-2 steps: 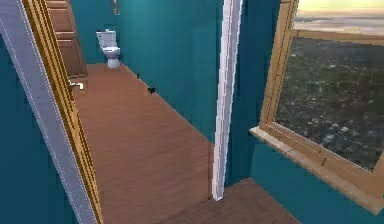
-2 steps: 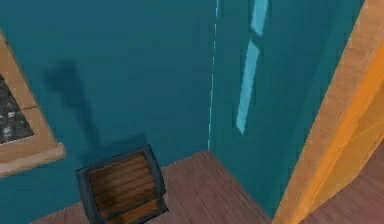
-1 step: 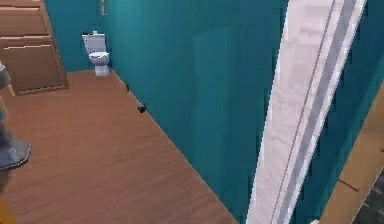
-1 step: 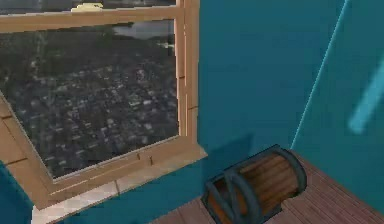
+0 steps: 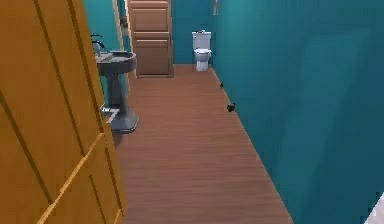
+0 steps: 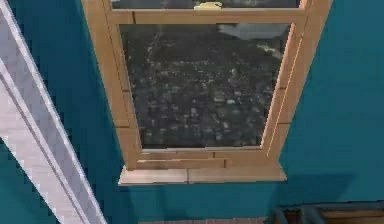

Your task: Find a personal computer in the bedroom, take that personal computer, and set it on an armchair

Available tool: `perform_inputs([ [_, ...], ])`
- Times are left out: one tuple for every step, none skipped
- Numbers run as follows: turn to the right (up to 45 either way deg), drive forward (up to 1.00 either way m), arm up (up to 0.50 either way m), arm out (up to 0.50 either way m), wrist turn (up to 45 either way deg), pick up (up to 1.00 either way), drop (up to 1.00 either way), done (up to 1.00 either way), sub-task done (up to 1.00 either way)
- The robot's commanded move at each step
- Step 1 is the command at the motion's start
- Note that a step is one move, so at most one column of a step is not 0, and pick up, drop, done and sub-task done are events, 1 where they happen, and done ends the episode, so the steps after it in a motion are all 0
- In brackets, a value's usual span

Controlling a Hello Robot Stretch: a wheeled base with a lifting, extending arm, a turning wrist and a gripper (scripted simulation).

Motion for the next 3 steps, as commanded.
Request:
perform_inputs([
  [0.0, 1.00, 0.00, 0.00, 0.0, 0.00, 0.00, 0.00, 0.00],
  [-3.0, 0.00, 0.00, 0.00, 0.0, 0.00, 0.00, 0.00, 0.00],
  [0.0, 0.35, 0.00, 0.00, 0.0, 0.00, 0.00, 0.00, 0.00],
])
